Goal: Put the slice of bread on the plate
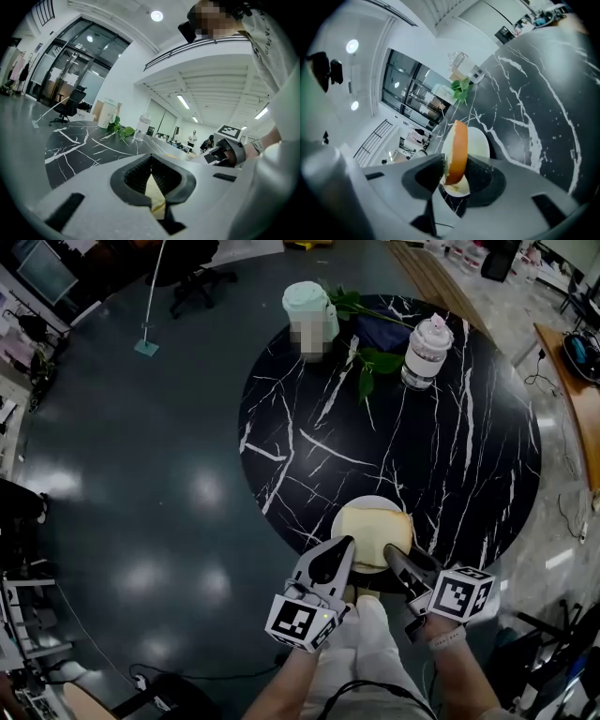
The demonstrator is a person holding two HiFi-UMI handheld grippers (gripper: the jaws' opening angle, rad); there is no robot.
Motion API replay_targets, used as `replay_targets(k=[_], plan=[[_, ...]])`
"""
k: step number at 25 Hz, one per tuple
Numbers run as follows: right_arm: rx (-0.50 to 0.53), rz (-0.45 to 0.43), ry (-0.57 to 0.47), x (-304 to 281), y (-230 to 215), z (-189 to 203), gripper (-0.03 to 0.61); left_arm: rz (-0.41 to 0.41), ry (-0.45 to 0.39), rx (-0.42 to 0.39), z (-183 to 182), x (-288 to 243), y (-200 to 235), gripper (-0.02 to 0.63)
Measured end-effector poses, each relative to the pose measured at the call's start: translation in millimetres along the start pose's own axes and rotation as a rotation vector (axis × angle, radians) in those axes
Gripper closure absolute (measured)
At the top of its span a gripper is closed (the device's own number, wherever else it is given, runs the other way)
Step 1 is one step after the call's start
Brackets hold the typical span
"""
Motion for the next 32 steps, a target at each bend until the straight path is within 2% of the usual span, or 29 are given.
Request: replay_targets(k=[8, 16, 26, 32], plan=[[0.24, 0.152, 0.003, 0.4, 6.0, -4.1, 0.397, -0.059, -0.039, 0.018, -5.1, 18.7, 9.0, 0.606], [0.48, 0.27, -0.011, 2.0, 8.3, -3.8, 0.343, -0.068, -0.044, 0.034, 4.3, 29.3, 9.8, 0.606], [0.499, 0.27, -0.087, 21.7, 11.5, -6.3, 0.264, -0.085, -0.052, 0.042, 2.4, 37.3, 3.0, 0.606], [0.491, 0.228, -0.079, 34.5, 17.9, -5.8, 0.259, -0.067, -0.061, 0.031, -6.7, 33.4, -8.8, 0.606]])
Point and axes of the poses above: the fingertips, and each gripper's own axes: x backward along the fingers, y to its left, z out of its underside, the point moved 10 cm from there along x, backward along the fingers, and after that the axes turned 4 degrees about x, right-handed, at the moved point
